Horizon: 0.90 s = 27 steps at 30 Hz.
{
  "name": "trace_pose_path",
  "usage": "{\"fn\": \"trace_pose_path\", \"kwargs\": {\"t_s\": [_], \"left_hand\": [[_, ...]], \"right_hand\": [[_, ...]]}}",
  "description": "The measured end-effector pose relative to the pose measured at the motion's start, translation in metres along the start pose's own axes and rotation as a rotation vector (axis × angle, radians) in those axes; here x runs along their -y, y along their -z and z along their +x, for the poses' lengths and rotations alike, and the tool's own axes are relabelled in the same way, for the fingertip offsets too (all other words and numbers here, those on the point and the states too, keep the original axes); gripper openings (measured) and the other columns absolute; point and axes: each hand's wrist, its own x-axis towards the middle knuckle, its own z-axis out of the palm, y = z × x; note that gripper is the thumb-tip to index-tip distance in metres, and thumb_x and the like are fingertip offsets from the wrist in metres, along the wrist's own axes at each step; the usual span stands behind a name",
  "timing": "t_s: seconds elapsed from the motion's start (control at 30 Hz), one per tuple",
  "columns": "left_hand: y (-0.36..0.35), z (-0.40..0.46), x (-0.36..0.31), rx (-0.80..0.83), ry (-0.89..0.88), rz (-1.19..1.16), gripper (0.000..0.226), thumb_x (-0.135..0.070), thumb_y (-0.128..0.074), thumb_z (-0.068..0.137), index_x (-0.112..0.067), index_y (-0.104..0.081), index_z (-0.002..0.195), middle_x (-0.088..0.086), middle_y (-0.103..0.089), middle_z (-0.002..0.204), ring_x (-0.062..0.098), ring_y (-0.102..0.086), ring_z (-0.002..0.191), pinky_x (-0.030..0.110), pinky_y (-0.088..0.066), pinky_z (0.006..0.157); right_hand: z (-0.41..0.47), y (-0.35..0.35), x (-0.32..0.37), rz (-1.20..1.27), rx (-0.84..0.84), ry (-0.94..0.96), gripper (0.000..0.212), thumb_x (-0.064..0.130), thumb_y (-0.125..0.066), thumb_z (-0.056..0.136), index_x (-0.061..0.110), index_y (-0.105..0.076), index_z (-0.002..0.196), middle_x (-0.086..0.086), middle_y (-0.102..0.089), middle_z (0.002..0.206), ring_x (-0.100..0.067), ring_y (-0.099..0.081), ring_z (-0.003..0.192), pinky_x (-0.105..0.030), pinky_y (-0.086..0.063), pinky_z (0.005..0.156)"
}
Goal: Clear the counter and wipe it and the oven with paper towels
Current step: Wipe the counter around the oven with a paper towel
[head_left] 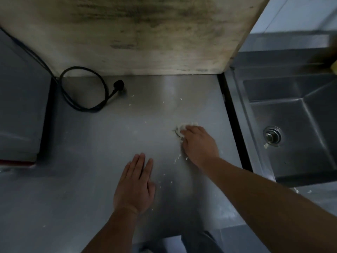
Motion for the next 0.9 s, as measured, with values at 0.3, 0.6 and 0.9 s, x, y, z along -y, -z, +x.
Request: {"fn": "trace_pose_path", "kwargs": {"t_s": [0.3, 0.6, 0.9], "left_hand": [[-0.002, -0.001, 0.004, 0.005, -0.013, -0.043, 0.066, -0.032, -0.043, 0.084, -0.015, -0.048, 0.148, 0.012, -0.037, 0.158, 0.028, -0.030, 0.149, 0.042, -0.022, 0.118], [-0.001, 0.002, 0.008, -0.030, -0.042, -0.064, 0.067, -0.033, -0.046, 0.080, -0.014, -0.053, 0.144, 0.013, -0.042, 0.155, 0.029, -0.036, 0.145, 0.042, -0.023, 0.116], [0.000, 0.002, 0.006, -0.010, -0.015, -0.054, 0.069, -0.035, -0.045, 0.081, -0.015, -0.051, 0.146, 0.012, -0.040, 0.156, 0.028, -0.034, 0.146, 0.042, -0.021, 0.117]], "right_hand": [[0.101, 0.071, -0.031, 0.056, -0.283, -0.238, 0.023, 0.025, -0.045, 0.096, 0.013, -0.065, 0.096, -0.017, -0.066, 0.090, -0.037, -0.060, 0.083, -0.030, -0.031, 0.063], [0.177, 0.011, -0.015, 0.055, -0.150, -0.378, 0.033, 0.015, -0.046, 0.093, 0.011, -0.063, 0.121, -0.017, -0.059, 0.129, -0.037, -0.050, 0.122, -0.036, -0.041, 0.101], [0.051, -0.019, 0.030, 0.001, -0.186, 0.211, 0.028, 0.012, -0.064, 0.082, 0.016, -0.075, 0.107, -0.009, -0.069, 0.111, -0.036, -0.058, 0.093, -0.034, -0.050, 0.083]]}}
